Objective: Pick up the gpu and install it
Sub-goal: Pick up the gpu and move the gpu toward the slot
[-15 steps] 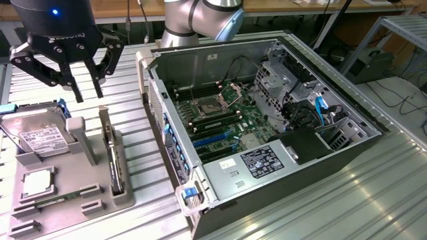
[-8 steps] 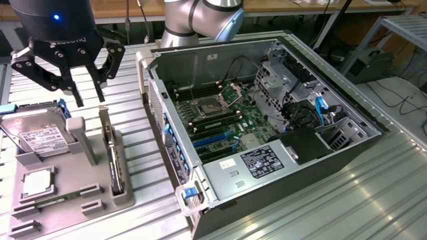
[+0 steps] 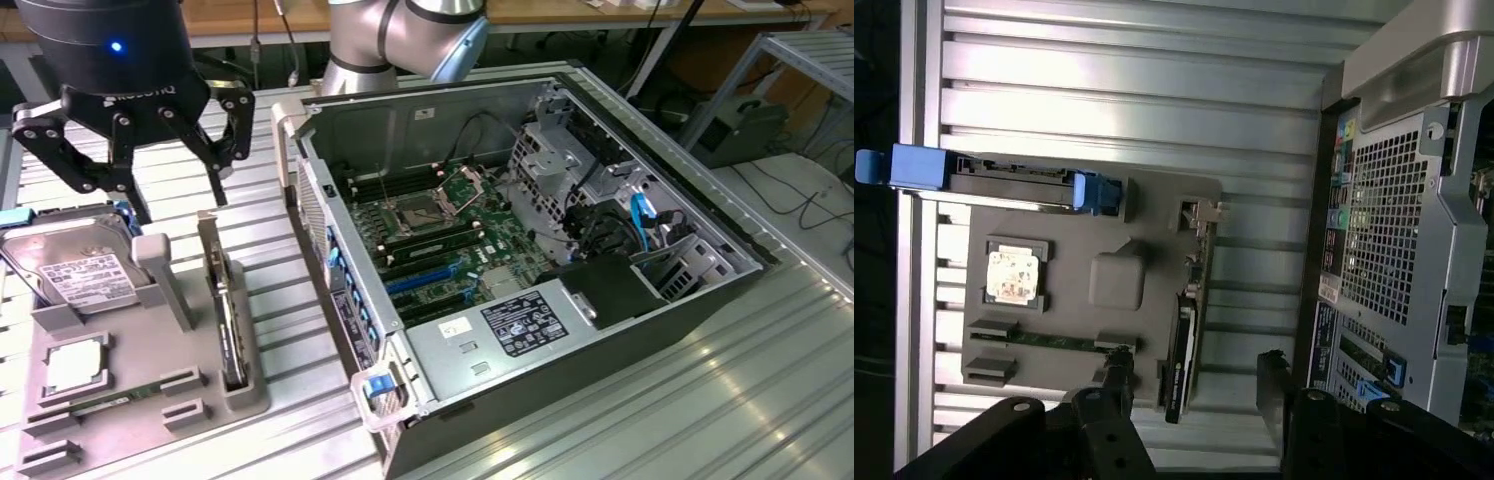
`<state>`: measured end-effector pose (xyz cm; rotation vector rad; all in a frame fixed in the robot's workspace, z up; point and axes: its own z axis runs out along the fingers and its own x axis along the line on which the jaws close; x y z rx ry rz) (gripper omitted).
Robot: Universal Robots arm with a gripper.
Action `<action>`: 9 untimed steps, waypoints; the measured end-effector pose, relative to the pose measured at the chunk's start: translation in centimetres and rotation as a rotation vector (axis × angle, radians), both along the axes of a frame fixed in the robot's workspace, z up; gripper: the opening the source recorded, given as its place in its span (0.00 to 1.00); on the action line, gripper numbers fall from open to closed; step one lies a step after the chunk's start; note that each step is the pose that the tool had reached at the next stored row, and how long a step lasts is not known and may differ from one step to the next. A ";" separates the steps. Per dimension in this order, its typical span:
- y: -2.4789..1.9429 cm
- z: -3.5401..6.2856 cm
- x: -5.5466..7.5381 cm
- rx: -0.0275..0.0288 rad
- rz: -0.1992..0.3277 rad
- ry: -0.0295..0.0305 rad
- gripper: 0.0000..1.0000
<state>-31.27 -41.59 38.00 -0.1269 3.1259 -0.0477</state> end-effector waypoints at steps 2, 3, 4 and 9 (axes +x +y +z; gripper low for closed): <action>-0.21 -0.09 0.0 -0.0089 0.000 0.0002 0.62; -0.30 -0.14 0.0 -0.0132 0.000 0.0002 0.62; -0.35 -0.20 0.0 -0.0186 0.000 0.0006 0.62; -0.42 -0.52 0.0 -0.0392 0.000 0.0019 0.62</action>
